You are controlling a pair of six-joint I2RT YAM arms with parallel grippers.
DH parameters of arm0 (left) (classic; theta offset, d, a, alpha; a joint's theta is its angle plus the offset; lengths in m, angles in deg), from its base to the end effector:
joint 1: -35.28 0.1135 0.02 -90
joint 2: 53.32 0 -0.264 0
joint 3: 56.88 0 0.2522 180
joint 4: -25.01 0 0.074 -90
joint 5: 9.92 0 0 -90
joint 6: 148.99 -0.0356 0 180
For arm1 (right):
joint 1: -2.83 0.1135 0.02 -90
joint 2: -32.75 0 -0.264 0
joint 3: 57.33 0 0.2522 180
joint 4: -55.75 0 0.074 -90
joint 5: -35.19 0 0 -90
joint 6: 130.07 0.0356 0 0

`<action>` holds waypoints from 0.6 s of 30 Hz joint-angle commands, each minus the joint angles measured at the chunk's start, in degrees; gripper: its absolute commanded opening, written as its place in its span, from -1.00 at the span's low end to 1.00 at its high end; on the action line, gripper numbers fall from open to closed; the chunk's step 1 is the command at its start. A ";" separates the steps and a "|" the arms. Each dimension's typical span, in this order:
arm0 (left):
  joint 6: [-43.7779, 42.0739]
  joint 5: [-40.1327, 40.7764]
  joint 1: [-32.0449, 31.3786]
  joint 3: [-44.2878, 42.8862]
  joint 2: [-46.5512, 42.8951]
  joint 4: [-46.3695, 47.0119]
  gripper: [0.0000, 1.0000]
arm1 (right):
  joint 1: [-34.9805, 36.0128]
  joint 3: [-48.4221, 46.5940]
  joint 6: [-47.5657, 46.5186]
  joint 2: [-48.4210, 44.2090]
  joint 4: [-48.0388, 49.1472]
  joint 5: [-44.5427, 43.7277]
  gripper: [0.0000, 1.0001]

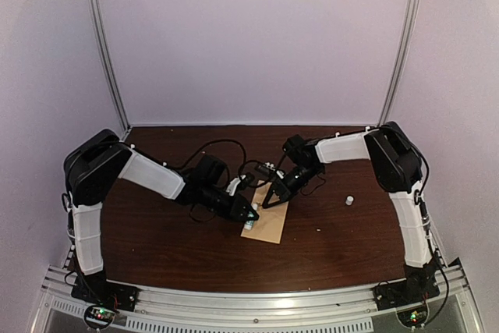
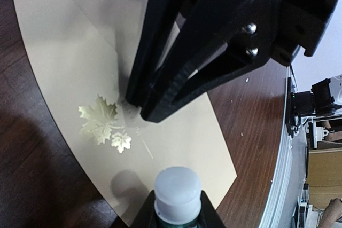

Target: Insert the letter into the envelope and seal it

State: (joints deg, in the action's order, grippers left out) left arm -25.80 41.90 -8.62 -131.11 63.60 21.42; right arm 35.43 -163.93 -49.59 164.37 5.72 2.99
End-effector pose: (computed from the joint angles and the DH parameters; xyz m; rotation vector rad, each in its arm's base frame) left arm 0.2696 -0.2900 0.1042 0.6053 2.5686 -1.3610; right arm 0.3611 0.2667 0.1144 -1.1527 2.4494 1.5312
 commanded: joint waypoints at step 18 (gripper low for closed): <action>8.75 -1.08 1.19 3.12 0.15 13.90 -1.00 | 0.93 6.59 0.07 -0.13 -0.09 -2.51 -0.75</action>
State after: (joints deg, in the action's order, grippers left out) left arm -22.44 41.09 -8.14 -129.56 63.76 25.81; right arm 35.60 -160.28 -49.92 163.36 8.28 4.79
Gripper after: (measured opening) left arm 0.197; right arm 0.123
